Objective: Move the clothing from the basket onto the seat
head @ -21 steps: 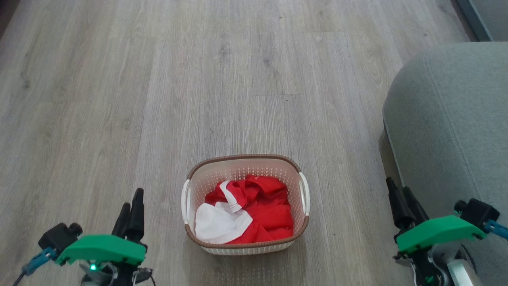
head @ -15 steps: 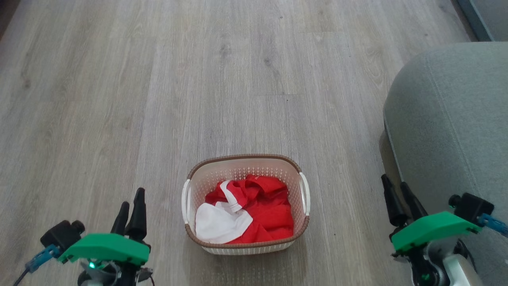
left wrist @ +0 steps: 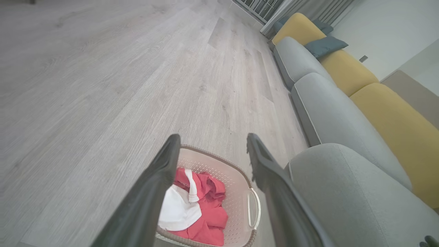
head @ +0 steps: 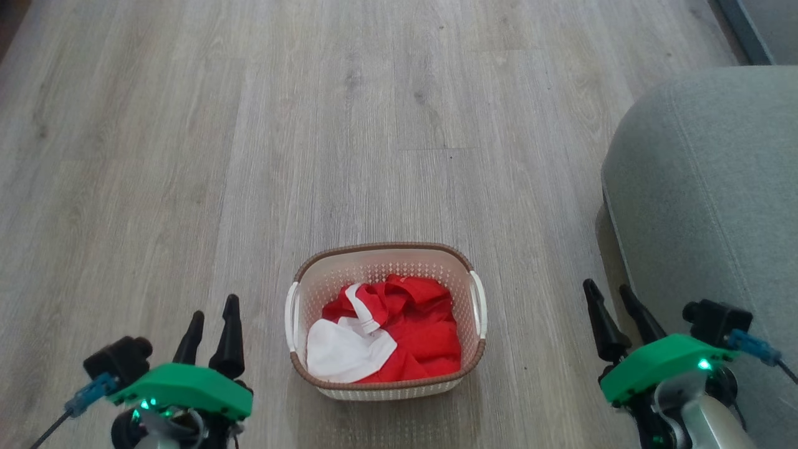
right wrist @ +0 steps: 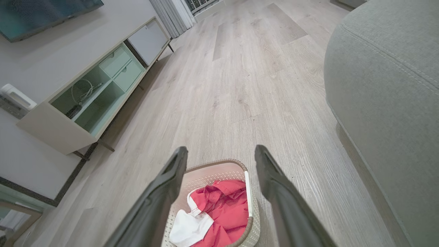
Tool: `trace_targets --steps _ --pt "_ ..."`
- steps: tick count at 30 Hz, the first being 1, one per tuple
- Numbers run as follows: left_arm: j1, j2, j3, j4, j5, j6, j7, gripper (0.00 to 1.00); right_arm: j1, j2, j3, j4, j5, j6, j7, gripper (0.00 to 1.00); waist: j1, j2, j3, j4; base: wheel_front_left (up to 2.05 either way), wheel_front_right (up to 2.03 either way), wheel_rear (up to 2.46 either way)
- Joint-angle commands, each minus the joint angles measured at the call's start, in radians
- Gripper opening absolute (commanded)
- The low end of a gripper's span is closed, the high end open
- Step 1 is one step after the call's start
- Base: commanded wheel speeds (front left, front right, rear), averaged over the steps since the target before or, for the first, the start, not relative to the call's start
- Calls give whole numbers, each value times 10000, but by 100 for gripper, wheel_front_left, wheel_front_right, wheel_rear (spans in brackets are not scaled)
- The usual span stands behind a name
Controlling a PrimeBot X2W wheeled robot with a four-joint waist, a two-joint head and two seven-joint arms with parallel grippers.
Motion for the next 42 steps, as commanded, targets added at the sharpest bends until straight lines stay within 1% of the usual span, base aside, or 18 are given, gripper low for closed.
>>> trace_targets --steps 1,8,21,42 --pt "-402 90 114 -410 400 98 -167 100 -555 -180 182 -230 -335 -1 -192 100 0 0 1 -7 0 0 0" --pt "-389 94 19 -505 1430 262 -372 100 -615 -253 354 -104 -1156 -1 -399 100 0 0 -1 -22 0 0 0" --pt "-364 103 -157 -639 3008 449 -753 100 -737 -365 671 79 -2692 -1 -782 100 0 0 -2 -45 0 0 0" --pt "-424 117 -281 -638 5339 482 -1368 100 -906 -369 740 272 -5001 -2 -1401 100 0 0 78 -130 0 0 0"
